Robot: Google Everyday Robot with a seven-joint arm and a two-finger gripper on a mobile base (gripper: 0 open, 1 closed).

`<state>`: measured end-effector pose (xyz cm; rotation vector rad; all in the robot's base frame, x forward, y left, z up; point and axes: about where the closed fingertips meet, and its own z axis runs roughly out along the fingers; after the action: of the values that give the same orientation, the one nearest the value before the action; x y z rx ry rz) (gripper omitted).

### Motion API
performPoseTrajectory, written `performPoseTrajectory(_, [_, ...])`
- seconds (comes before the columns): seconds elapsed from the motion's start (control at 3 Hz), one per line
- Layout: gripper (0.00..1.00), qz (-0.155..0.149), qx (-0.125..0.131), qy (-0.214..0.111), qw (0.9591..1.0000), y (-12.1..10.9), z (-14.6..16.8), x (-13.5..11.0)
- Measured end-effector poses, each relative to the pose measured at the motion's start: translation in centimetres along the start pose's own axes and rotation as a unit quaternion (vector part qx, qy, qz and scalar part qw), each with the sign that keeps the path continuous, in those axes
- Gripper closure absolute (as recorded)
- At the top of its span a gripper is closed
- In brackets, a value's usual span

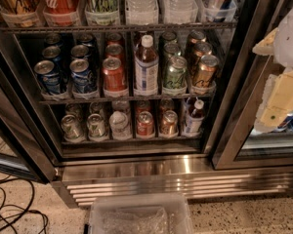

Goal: Pick blue plastic bottle from middle shelf of fridge

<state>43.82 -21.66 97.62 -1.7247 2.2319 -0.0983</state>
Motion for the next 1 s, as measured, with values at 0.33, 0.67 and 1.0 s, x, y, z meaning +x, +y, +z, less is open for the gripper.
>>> performPoseTrajectory(0.33, [0.0,0.0,0.0,0.0,1.0,0.0,0.0,0.0])
performPoseTrajectory(0.67, [0.0,0.004,-0.008,-0.007,0.9999,-0.2,0.2,-0.1])
performPoseTrajectory(1.0, [0.0,-0.002,-0.033,-0.048,0.9983,1.7,2.8,-0.5])
